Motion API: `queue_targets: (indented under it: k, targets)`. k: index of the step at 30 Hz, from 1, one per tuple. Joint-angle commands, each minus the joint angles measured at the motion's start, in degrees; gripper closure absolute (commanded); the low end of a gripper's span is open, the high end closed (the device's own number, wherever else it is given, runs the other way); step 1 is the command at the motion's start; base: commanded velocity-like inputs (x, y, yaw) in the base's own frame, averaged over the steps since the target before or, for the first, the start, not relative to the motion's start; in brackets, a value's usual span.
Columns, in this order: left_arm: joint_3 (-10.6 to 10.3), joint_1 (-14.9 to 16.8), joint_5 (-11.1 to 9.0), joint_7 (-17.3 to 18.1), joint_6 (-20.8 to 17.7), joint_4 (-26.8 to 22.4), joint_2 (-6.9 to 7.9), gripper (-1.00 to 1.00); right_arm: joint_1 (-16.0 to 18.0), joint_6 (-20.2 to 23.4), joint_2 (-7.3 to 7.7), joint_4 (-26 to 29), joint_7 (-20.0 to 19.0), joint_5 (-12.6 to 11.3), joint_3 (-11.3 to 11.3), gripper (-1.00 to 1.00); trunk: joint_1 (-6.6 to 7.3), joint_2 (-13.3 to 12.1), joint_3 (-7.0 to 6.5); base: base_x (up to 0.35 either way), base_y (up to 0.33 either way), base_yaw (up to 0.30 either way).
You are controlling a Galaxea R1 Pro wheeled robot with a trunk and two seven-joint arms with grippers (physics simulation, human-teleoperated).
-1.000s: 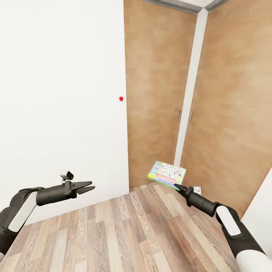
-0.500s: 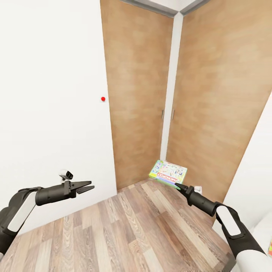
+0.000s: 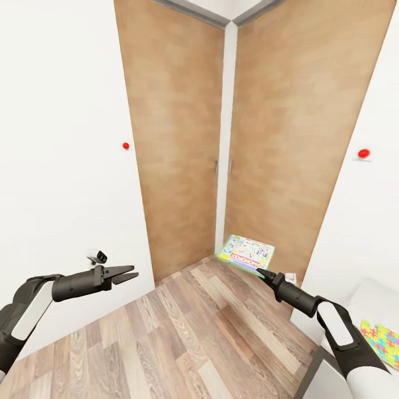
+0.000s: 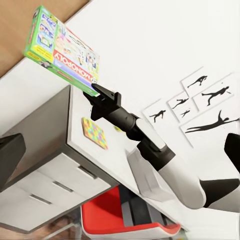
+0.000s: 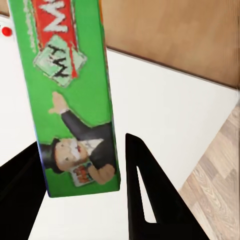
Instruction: Put all the toys in the child's room - the three board games (two on the bed and one on the table), the two jigsaw puzzles on the table, and the tennis ball on the table - inside the toy box on the table in the child's room.
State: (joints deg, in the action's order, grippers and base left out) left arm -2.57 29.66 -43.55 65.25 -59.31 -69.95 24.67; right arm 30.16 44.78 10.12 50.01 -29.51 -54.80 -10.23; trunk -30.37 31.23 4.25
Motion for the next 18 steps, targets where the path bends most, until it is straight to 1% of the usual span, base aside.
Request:
queue_targets:
  k: [1,18]
  targets:
    - [-0.1,0.1,-0.1,0.1,-0.3,0.0,0.05,-1.0,0.1,0.5,-0.02,0.0,-0.1,-0.4,-0.1,1.0,-0.03,0.1,0.11,-0.004,0.019,-0.275]
    - [-0.1,0.1,0.0,0.1,-0.3,0.0,0.03,-1.0,0.1,0.5,-0.03,0.0,-0.1,-0.4,-0.1,1.0,-0.03,0.1,0.11,0.0,0.002,-0.275]
